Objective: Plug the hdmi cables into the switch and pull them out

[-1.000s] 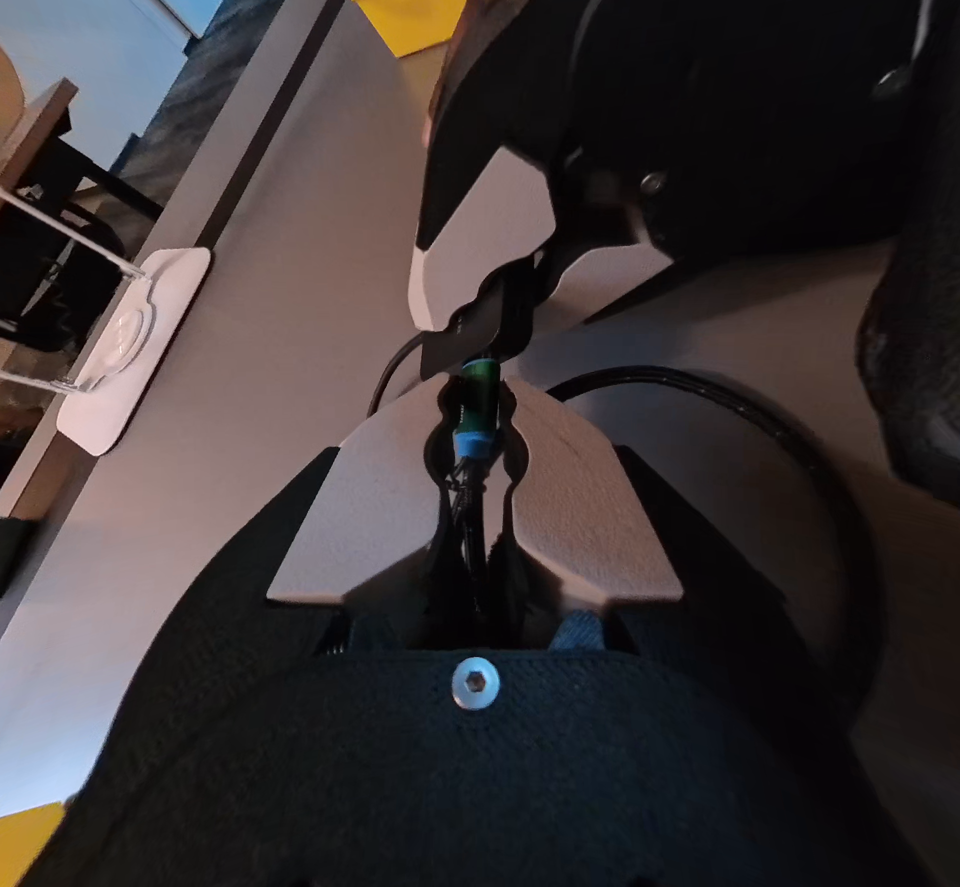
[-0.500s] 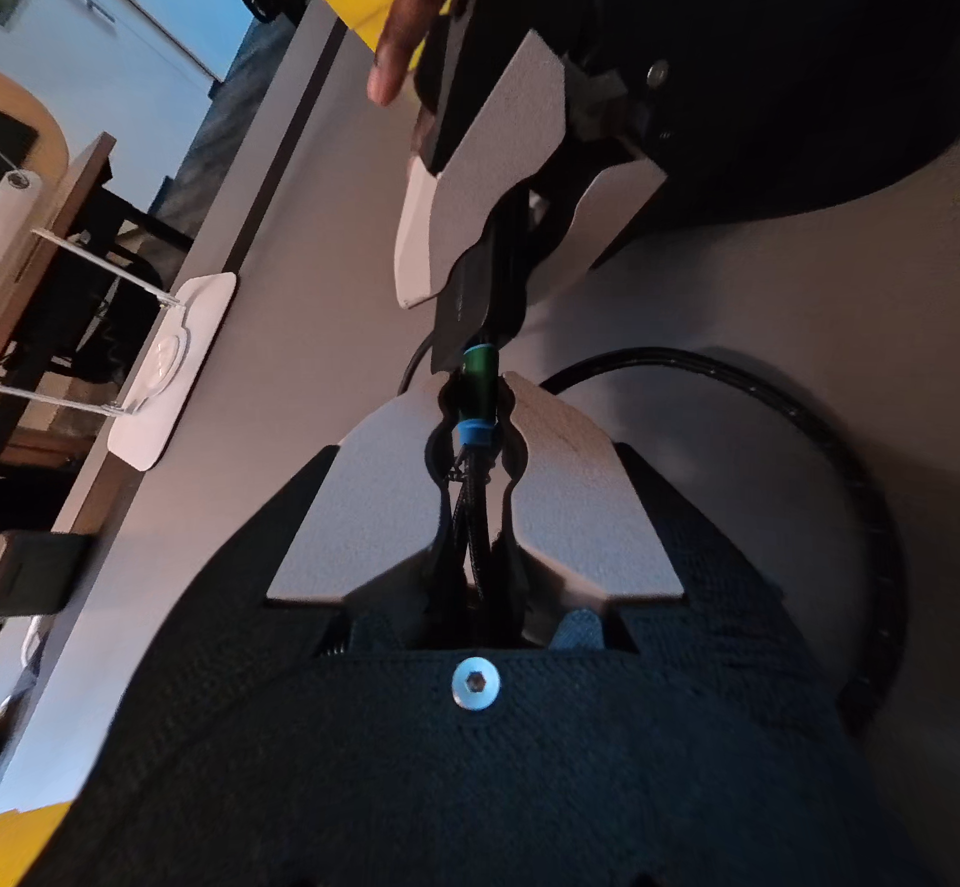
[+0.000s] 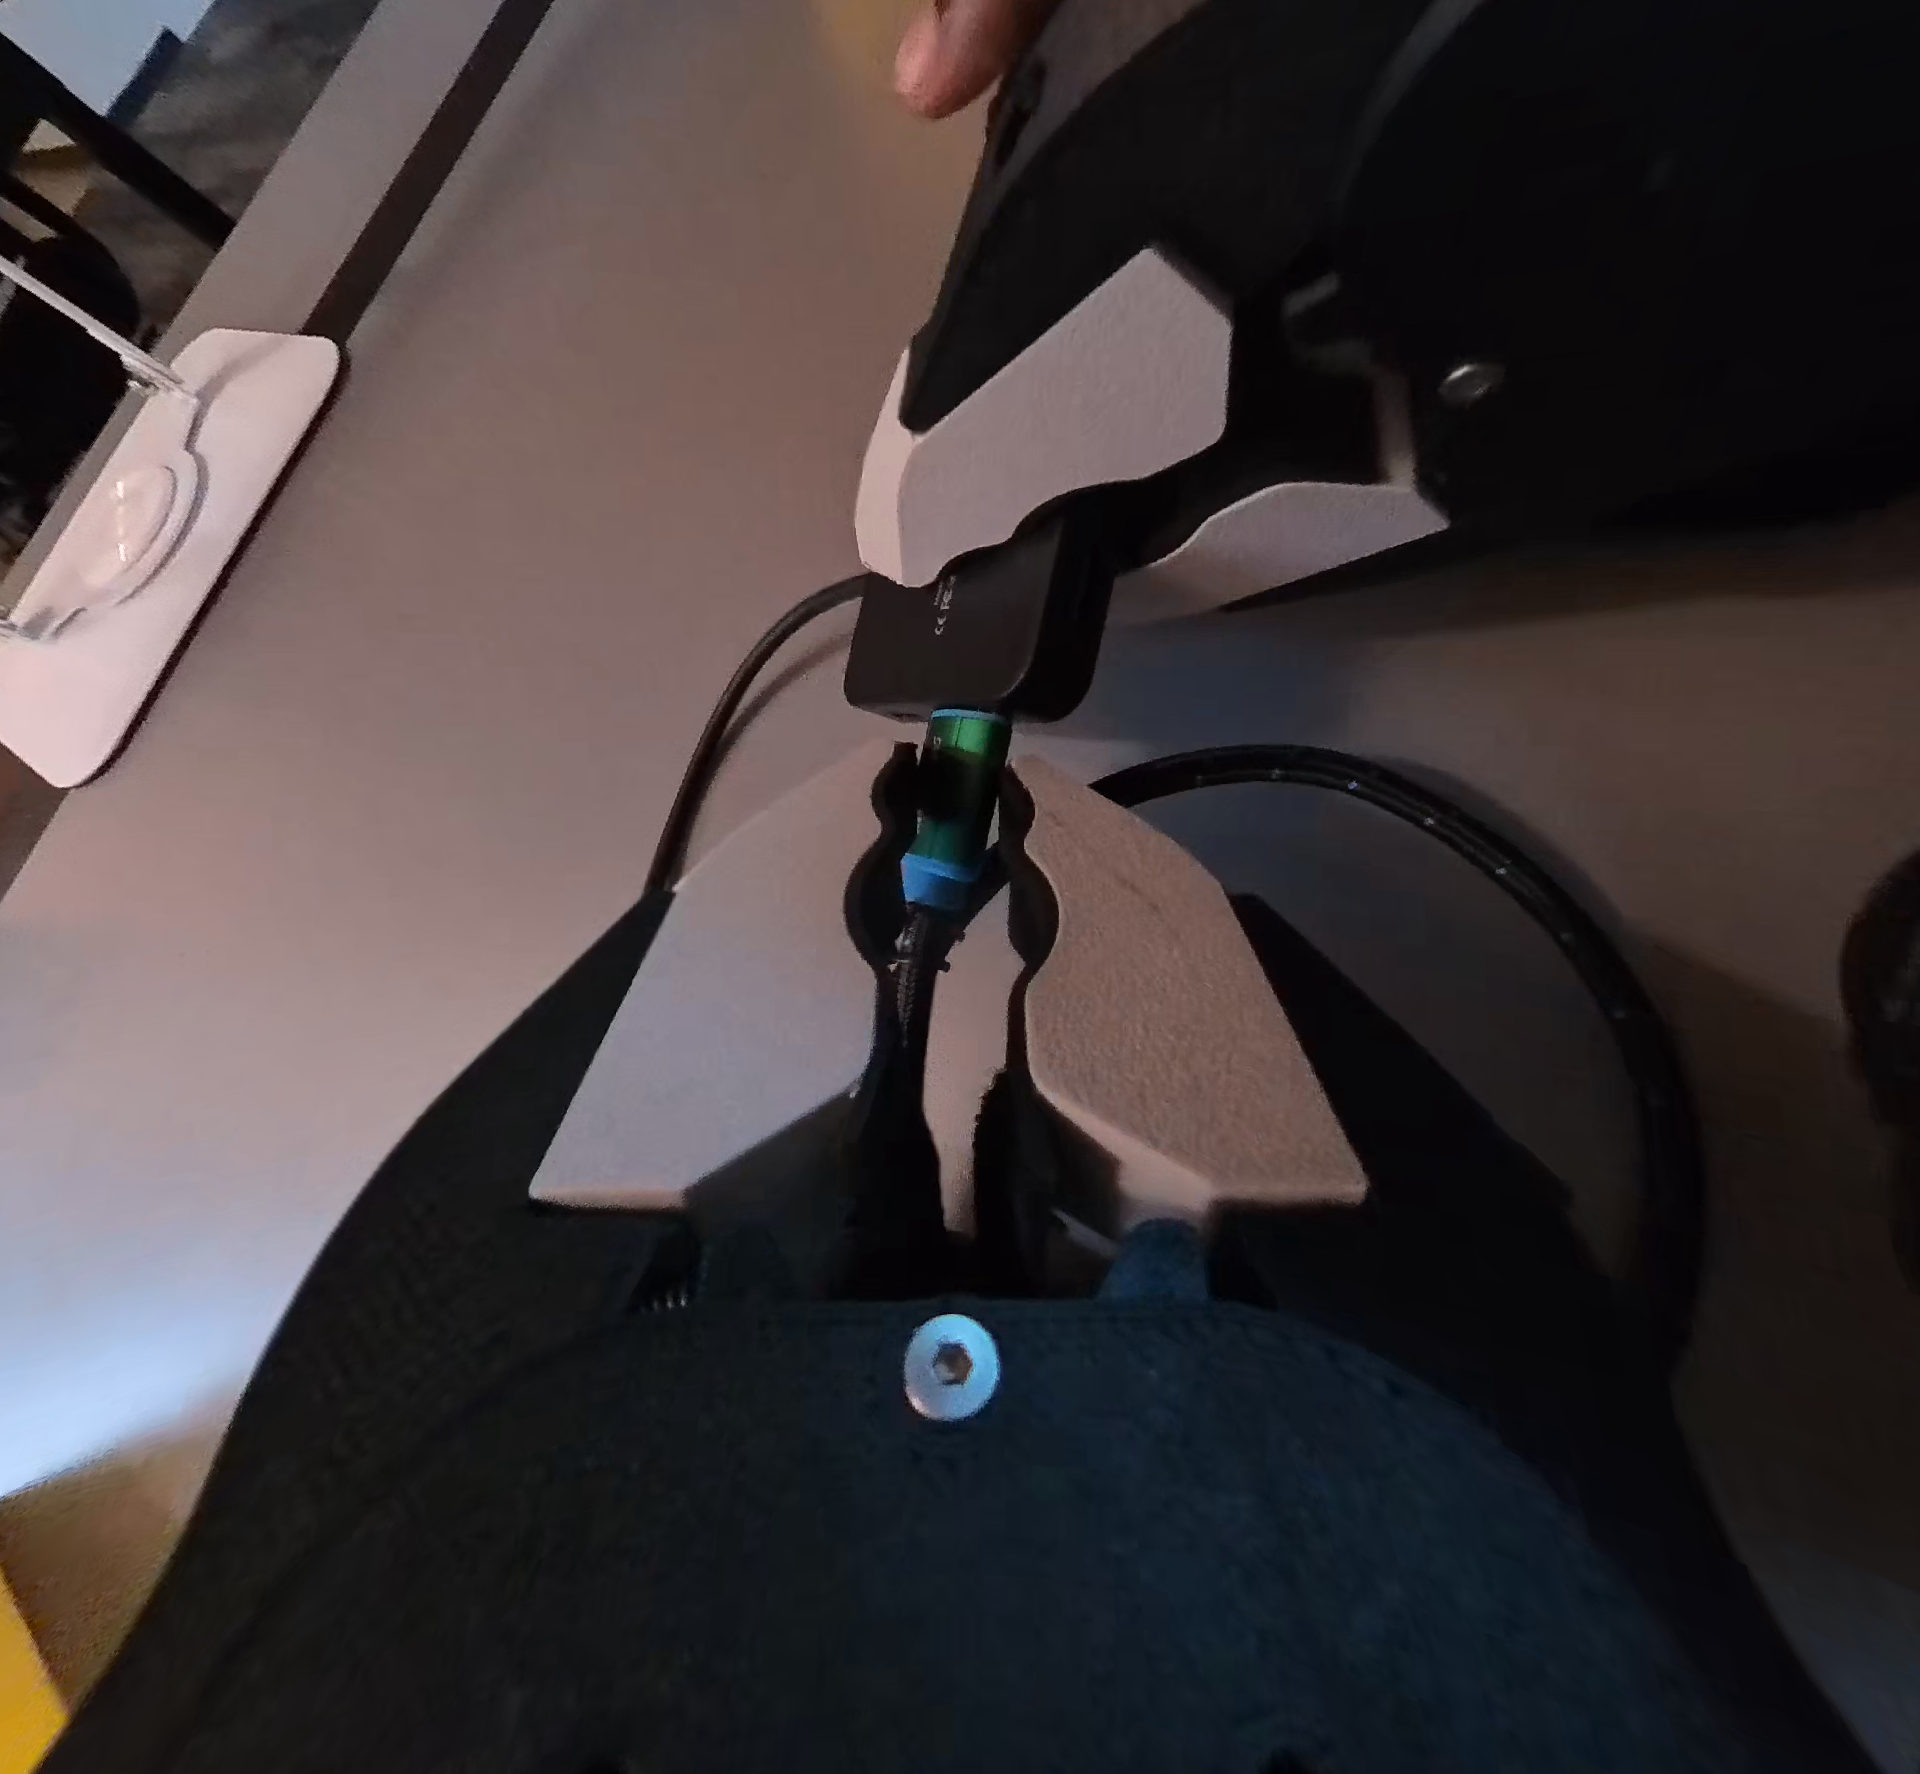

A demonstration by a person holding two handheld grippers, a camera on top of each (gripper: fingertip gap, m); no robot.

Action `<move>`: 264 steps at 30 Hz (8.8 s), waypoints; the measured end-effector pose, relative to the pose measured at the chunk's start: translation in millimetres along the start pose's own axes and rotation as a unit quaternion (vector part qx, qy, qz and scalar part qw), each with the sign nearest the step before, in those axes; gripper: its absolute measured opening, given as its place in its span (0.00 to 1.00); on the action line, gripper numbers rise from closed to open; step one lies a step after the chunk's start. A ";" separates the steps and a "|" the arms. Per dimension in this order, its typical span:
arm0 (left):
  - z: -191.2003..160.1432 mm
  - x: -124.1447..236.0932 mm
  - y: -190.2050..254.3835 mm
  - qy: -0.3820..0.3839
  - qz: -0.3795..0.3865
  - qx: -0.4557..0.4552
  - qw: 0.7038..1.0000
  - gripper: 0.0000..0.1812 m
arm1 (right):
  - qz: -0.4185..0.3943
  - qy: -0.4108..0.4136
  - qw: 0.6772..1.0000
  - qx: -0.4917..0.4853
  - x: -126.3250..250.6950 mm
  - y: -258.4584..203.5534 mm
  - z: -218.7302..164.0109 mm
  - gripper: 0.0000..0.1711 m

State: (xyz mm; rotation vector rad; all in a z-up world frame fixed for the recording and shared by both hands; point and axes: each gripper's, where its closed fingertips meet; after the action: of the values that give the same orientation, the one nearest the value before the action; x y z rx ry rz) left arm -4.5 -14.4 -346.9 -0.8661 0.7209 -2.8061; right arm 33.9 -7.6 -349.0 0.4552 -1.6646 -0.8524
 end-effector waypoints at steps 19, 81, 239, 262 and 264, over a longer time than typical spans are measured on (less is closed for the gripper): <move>48.8 97.3 -122.0 0.382 0.182 0.260 0.868 0.51 | -0.008 0.137 0.952 -0.273 3.4 28.7 -52.0 0.08; 20.0 137.8 -103.6 0.516 0.122 0.339 0.777 0.44 | -0.206 0.099 0.734 -0.640 92.0 -69.3 -236.7 0.37; -105.1 5.3 -120.9 -0.072 0.084 -0.159 0.981 0.21 | 0.092 -0.077 0.927 -0.355 19.0 -73.6 -222.0 0.20; -244.2 183.1 -140.6 -0.104 0.126 -0.171 0.972 0.20 | 0.073 -0.052 0.928 -0.361 116.2 -167.0 -280.4 0.20; -249.0 200.2 -128.5 -0.112 0.119 -0.165 0.973 0.20 | 0.074 -0.023 0.930 -0.358 124.3 -172.5 -269.5 0.20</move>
State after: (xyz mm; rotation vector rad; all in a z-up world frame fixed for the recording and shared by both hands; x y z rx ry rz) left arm -306.0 151.0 -365.5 -1.0457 1.1843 -2.3681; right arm 232.6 -286.6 -370.7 -0.1961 -1.2871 -1.2799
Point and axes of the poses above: each gripper's, where its closed fingertips meet, x back along the fingers, z out of its top, y = z × x across the jaws, and after that the axes turned 12 degrees about z, right-handed
